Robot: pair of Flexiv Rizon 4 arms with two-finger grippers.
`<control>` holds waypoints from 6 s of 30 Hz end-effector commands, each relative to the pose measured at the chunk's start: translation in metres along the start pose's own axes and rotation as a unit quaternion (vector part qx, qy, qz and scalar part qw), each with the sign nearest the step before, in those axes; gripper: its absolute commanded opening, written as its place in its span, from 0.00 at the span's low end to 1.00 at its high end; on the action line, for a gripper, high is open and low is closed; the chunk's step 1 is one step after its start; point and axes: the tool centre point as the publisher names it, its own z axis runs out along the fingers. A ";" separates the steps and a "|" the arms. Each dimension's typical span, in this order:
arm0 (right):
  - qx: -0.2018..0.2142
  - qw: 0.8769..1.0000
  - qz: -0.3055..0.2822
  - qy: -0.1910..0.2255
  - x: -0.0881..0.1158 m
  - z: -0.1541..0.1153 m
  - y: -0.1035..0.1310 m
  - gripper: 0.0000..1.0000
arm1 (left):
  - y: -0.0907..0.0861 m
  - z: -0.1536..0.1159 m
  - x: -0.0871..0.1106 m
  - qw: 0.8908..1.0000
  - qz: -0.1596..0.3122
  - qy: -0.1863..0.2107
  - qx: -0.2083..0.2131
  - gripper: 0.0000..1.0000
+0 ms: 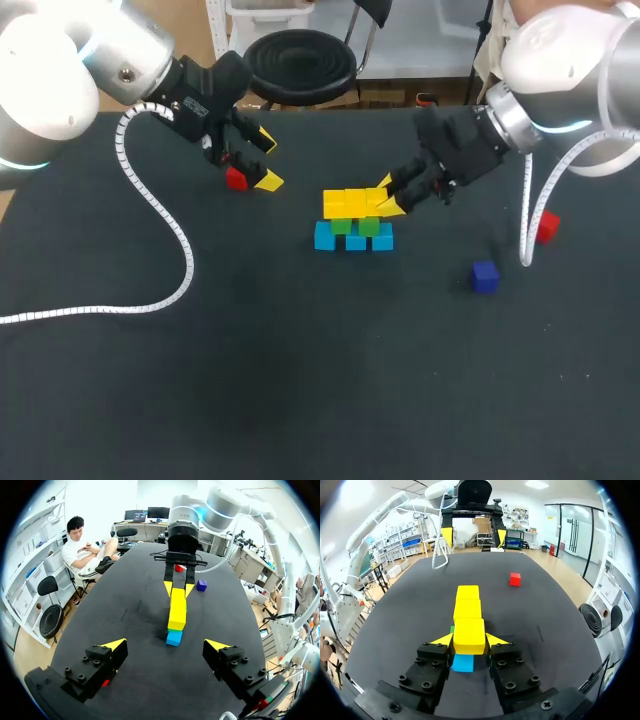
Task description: Place the blue cubes, place green cubes on the blue cubes, place the yellow cubes on the green cubes, then place the red cubes on the yellow cubes, and place purple cube on the red cubes.
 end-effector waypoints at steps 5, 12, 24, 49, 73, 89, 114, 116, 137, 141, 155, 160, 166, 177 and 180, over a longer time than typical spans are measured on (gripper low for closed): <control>0.009 1.000 0.000 0.006 0.001 -0.002 0.005 0.00 | 0.000 0.000 0.000 1.000 0.000 0.000 -0.001 1.00; 0.008 1.000 -0.003 0.012 -0.002 -0.003 0.005 0.00 | 0.000 0.000 0.000 1.000 0.000 0.000 -0.001 1.00; 0.005 1.000 0.000 0.012 -0.001 0.000 0.005 0.34 | 0.000 0.000 0.000 1.000 0.000 0.000 -0.001 1.00; 0.013 1.000 -0.022 -0.002 0.002 -0.027 0.023 1.00 | 0.000 0.000 0.000 1.000 0.000 0.000 -0.001 1.00; 0.035 0.998 -0.047 -0.009 0.027 -0.083 0.055 1.00 | 0.000 0.000 0.000 1.000 0.000 0.000 -0.001 1.00; 0.043 0.998 -0.054 -0.013 0.059 -0.129 0.082 1.00 | 0.000 0.000 0.000 1.000 0.000 0.000 -0.001 1.00; 0.043 0.998 -0.052 -0.014 0.060 -0.132 0.084 1.00 | 0.000 0.000 0.000 1.000 0.000 0.000 -0.001 1.00; 0.050 0.997 -0.059 -0.019 0.066 -0.144 0.087 1.00 | 0.000 0.000 0.000 1.000 0.000 0.000 -0.001 1.00; 0.001 0.978 -0.208 -0.010 0.096 -0.239 0.101 1.00 | 0.000 0.000 0.000 1.000 0.000 0.000 -0.001 1.00; -0.012 0.981 -0.191 0.020 0.104 -0.240 0.096 1.00 | 0.000 0.000 0.000 1.000 0.000 0.000 -0.001 1.00; -0.008 0.987 -0.153 0.042 0.110 -0.238 0.092 1.00 | 0.000 0.000 0.000 1.000 0.000 0.000 -0.001 1.00; -0.093 0.971 -0.217 0.044 0.118 -0.233 0.084 1.00 | 0.000 0.000 0.000 1.000 0.000 0.000 -0.001 1.00; -0.191 0.947 -0.249 0.067 0.128 -0.231 0.061 1.00 | 0.000 0.000 0.000 1.000 0.000 0.000 -0.001 1.00; -0.224 0.940 -0.250 0.056 0.156 -0.203 0.036 1.00 | 0.000 0.000 0.000 1.000 0.000 0.000 -0.001 1.00; -0.222 0.939 -0.260 0.046 0.158 -0.195 0.027 1.00 | 0.000 0.000 0.000 1.000 0.000 0.000 -0.001 1.00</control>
